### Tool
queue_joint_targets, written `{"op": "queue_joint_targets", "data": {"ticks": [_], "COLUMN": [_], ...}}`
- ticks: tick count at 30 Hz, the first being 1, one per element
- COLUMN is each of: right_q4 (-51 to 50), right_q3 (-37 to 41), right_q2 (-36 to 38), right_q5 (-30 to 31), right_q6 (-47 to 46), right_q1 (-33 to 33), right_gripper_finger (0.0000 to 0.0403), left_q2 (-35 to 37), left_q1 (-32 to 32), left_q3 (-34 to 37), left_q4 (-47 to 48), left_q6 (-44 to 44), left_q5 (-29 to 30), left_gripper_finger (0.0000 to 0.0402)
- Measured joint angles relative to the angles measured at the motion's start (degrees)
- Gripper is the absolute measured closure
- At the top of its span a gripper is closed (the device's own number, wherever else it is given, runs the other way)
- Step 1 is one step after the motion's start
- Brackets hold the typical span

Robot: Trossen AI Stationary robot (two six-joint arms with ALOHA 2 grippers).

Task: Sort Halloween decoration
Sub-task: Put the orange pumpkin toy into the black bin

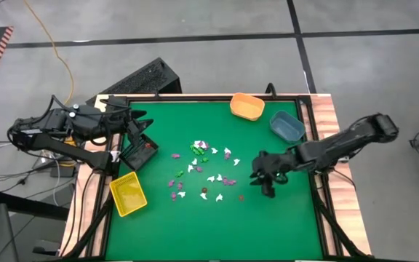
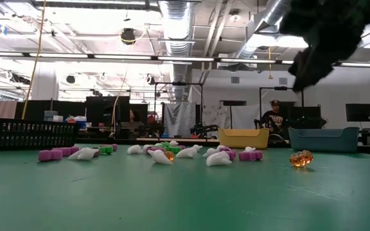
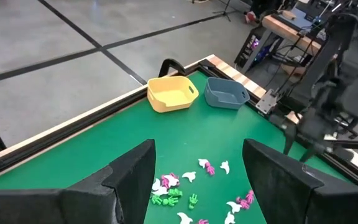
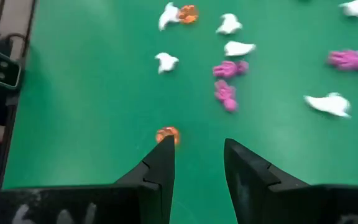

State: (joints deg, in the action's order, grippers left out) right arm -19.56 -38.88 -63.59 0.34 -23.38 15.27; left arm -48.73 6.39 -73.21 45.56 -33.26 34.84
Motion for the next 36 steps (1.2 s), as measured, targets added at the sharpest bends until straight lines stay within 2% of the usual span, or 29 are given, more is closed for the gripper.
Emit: {"op": "queue_joint_targets", "data": {"ticks": [8,15,24,28,32,36], "right_q4": [16.0,22.4,21.5,21.5,22.2,22.4], "right_q3": [-0.5,-1.8,-1.8,-1.8,-0.2,1.6], "right_q2": [-15.6,-24.3,-27.5,-27.5,-27.5,-27.5], "right_q5": [1.6,4.4,21.7,27.1,32.1,41.6], "right_q6": [2.4,2.5,-0.4,-2.5,-9.8,-17.1], "right_q1": [4.3,7.2,13.0,15.7,19.6,24.7], "right_gripper_finger": [0.0271,0.0271,0.0271,0.0271,0.0271,0.0271], "left_q2": [0.0,0.0,0.0,-0.1,-0.5,-1.0], "left_q1": [0.0,0.0,0.0,0.0,0.0,0.0], "left_q3": [0.0,0.0,0.0,0.0,0.0,0.0], "left_q4": [0.2,0.2,0.2,0.1,0.1,0.0], "left_q6": [0.8,1.3,0.1,-0.3,-0.3,-0.4], "left_q5": [-0.8,-1.2,-1.2,-1.0,-0.5,1.2], "left_gripper_finger": [0.0170,0.0170,0.0170,0.0170,0.0170,0.0170]}}
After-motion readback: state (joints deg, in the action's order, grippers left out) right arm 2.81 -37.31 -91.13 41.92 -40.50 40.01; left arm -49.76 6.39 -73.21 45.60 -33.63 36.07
